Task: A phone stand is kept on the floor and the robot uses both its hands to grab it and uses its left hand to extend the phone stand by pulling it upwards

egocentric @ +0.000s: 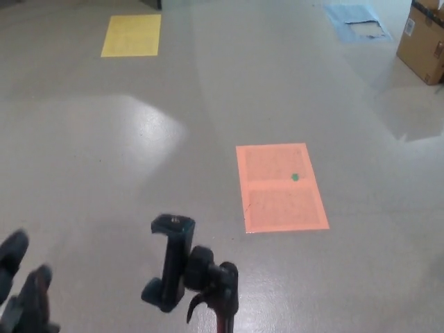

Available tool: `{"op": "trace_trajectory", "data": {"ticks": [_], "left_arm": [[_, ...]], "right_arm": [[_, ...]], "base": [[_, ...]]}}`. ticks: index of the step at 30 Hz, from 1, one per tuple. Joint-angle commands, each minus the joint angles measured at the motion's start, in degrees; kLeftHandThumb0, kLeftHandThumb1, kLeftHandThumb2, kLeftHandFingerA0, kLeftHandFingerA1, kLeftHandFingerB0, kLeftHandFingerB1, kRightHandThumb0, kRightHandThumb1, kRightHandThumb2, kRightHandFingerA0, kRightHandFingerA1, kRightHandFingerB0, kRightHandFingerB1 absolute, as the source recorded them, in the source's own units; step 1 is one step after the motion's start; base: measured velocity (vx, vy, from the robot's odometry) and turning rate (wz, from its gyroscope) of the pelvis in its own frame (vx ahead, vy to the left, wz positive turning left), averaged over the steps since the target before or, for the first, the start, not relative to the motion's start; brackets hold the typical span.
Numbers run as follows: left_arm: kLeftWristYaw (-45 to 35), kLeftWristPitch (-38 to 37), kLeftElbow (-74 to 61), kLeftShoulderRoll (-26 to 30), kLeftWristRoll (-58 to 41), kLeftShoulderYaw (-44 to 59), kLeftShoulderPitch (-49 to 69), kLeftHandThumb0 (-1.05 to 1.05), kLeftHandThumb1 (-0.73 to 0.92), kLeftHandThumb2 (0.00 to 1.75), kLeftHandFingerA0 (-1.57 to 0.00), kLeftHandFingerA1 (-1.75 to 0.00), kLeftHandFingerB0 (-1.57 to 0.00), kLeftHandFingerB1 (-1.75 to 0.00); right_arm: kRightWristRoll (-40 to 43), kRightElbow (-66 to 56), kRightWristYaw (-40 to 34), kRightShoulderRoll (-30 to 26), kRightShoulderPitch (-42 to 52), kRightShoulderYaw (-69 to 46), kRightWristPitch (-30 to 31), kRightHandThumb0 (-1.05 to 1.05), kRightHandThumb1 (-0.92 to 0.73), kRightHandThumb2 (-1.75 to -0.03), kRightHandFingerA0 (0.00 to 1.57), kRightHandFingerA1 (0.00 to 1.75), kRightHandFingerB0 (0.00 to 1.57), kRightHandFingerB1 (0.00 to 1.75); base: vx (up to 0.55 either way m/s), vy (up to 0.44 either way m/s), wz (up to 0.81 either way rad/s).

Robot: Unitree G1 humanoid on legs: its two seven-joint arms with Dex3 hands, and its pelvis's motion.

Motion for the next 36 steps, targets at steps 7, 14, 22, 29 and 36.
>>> {"op": "trace_trajectory", "data": {"ticks": [7, 14, 22, 29, 36], "left_arm": [[-17.0, -41.4, 19.8, -4.7, 22.3, 8.0, 11.0, -0.84, 0.88, 0.68, -0.23, -0.29, -0.23, -0.28], [-17.4, -45.0, 26.0, -5.1, 23.0, 10.7, 12.4, -0.82, 0.9, 0.68, -0.24, -0.31, -0.22, -0.28], [-20.3, -46.3, 36.7, -3.3, 22.0, 10.7, 12.2, -0.83, 0.87, 0.67, -0.23, -0.3, -0.23, -0.28], [-22.1, -44.3, 37.5, -3.4, 19.7, 10.2, 11.7, -0.8, 0.87, 0.66, -0.2, -0.29, -0.24, -0.29], [-23.7, -45.0, 39.1, -4.7, 18.4, 10.1, 10.8, -0.8, 0.87, 0.67, -0.23, -0.29, -0.26, -0.29]], "right_arm": [[8.5, -4.9, 2.0, -6.2, 10.0, -5.2, -13.7, -0.84, -0.65, -0.93, 0.0, 0.0, 0.0, 0.0], [8.1, -5.7, 0.4, -6.1, 14.8, -6.0, -17.3, -0.91, -0.69, -1.01, 0.0, 0.08, 0.0, 0.07], [6.1, -6.5, 0.1, -6.7, 19.2, -7.1, -17.4, -0.9, -0.71, -1.03, 0.0, 0.06, 0.0, 0.05], [6.8, -4.0, 1.2, -6.4, 17.6, -7.2, -17.1, -0.77, -0.63, -0.89, 0.0, 0.0, 0.0, 0.0], [9.8, -3.1, 4.1, -6.6, 15.9, -7.0, -16.9, -0.77, -0.61, -0.88, 0.0, 0.01, 0.0, 0.0]], "base": [[0.0, 0.0, 0.0], [0.0, 0.0, 0.0], [0.0, 0.0, 0.0], [0.0, 0.0, 0.0], [0.0, 0.0, 0.0]]}}
